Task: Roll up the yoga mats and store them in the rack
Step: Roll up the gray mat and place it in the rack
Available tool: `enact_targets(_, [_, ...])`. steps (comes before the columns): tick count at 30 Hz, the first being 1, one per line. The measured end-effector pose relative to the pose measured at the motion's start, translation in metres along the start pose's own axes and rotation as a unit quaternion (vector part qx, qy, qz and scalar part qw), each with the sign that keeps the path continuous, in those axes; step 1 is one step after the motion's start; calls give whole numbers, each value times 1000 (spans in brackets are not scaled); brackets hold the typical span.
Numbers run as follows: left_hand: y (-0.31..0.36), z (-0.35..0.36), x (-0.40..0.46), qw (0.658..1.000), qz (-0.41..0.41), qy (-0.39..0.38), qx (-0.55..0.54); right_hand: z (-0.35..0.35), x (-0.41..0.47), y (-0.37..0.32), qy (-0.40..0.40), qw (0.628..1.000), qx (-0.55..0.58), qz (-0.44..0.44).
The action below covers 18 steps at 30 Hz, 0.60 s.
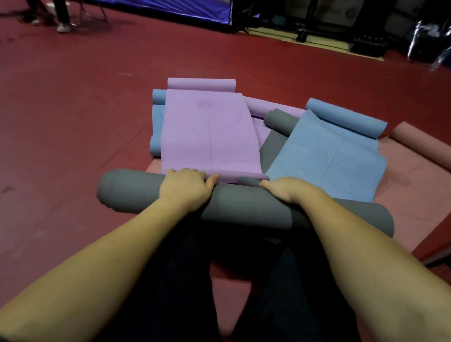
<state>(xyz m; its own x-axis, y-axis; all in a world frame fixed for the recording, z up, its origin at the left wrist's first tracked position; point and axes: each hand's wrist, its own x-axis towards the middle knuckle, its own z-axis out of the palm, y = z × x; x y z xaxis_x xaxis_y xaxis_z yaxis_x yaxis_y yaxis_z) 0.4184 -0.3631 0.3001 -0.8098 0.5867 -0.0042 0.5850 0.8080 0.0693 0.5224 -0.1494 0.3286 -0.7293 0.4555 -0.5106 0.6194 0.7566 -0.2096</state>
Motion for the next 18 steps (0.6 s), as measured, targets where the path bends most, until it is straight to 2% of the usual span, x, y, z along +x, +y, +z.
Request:
enact_targets(4, [-2, -3, -2, 1000, -6, -1, -18, -2, -3, -2, -3, 1000, 8, -1])
enact_targets(7, [-4, -11, -11, 999, -16, -22, -30, -7, -12, -4, -38, 999, 9, -9])
enact_targets(13, [-10, -22, -27, 989, -23, -129, -66, -3, -19, 2, -113, 993, 18, -25])
enact_targets(15, [-8, -26, -22, 986, -35, -149, -64, -3, -17, 2, -93, 995, 16, -19])
enact_targets(18, [-3, -35, -9, 976, -52, -196, -76, -3, -12, 5, 12, 997, -52, -64])
